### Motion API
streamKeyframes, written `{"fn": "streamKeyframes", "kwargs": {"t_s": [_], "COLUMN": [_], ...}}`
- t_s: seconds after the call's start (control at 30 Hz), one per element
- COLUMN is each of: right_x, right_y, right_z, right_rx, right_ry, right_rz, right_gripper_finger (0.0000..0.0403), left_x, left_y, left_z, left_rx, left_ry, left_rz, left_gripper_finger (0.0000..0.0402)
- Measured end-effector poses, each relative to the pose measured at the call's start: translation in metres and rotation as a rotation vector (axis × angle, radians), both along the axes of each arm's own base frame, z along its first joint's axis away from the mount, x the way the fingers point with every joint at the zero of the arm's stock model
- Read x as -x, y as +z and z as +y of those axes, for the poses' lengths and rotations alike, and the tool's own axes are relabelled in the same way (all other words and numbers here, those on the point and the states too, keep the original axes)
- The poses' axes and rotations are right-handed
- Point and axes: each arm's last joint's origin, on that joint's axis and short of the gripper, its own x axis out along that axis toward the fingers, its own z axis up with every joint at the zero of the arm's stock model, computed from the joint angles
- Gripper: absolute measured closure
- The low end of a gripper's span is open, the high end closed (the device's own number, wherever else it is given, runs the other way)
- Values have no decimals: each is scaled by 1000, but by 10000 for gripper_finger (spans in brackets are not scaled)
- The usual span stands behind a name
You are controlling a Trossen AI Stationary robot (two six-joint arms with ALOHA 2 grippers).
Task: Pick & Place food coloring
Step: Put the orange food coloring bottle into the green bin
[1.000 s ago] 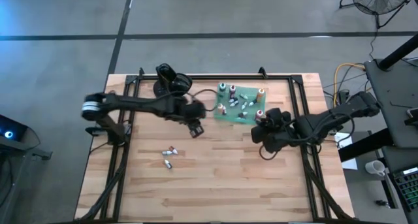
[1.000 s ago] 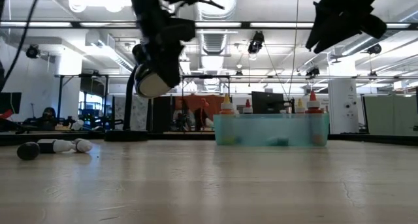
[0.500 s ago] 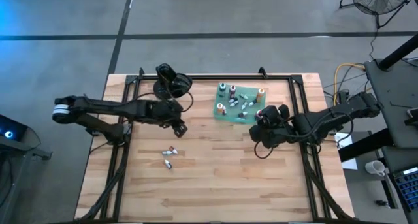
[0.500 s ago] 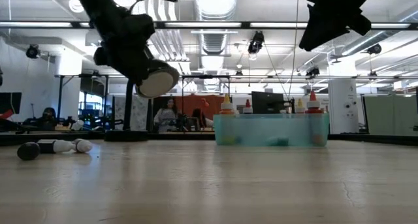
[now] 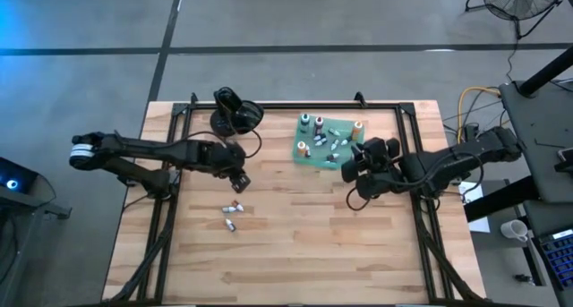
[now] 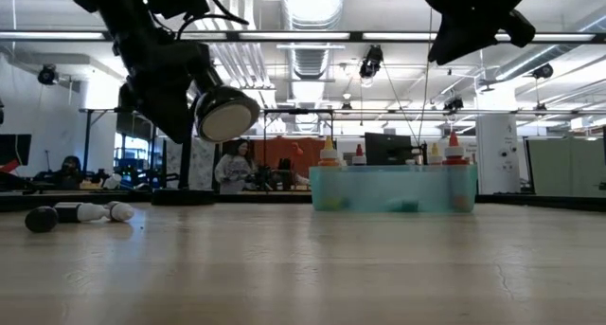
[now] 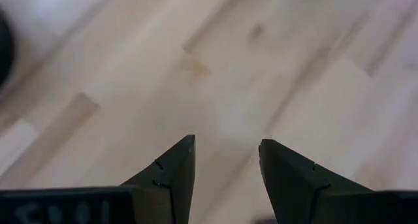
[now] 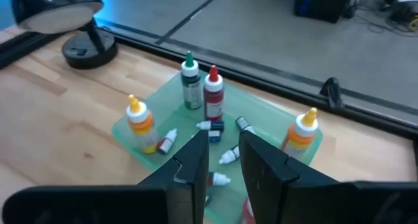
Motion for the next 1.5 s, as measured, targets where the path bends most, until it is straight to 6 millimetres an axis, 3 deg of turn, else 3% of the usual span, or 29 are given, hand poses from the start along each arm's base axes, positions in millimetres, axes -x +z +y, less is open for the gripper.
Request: {"fn": "streamKeyframes", "kwargs": {"t_s": [0.13, 0.53, 0.63, 0.77, 0.97, 1.2, 1.5], "right_x": [-1, -5, -7, -10, -11, -11, -11], "right_y": [0, -3, -3, -2, -1, -2, -2], "right_z": [-6, -25, -27, -26, -26, -26, -25], "right_rx": [3, -128, -129, -102, -92, -117, -136], "right_ry": [-25, -43, -9, 38, 53, 52, 54], "right_rz": [4, 47, 68, 100, 105, 92, 86], "right_gripper_finger": [321, 334, 335, 335, 335, 335, 335], "left_x": [4, 15, 14, 12, 2, 8, 13], "left_y": [-6, -30, -32, -32, -34, -53, -67], "left_z": [-2, -2, -11, -24, -29, -30, -38], "left_rx": [81, 419, 363, 125, -138, -193, -141], "left_ry": [-83, 100, -96, -414, -687, -862, -1031], "left_rz": [43, 196, 222, 253, 186, 198, 218], "left_gripper_finger": [260, 260, 260, 260, 260, 260, 260]}}
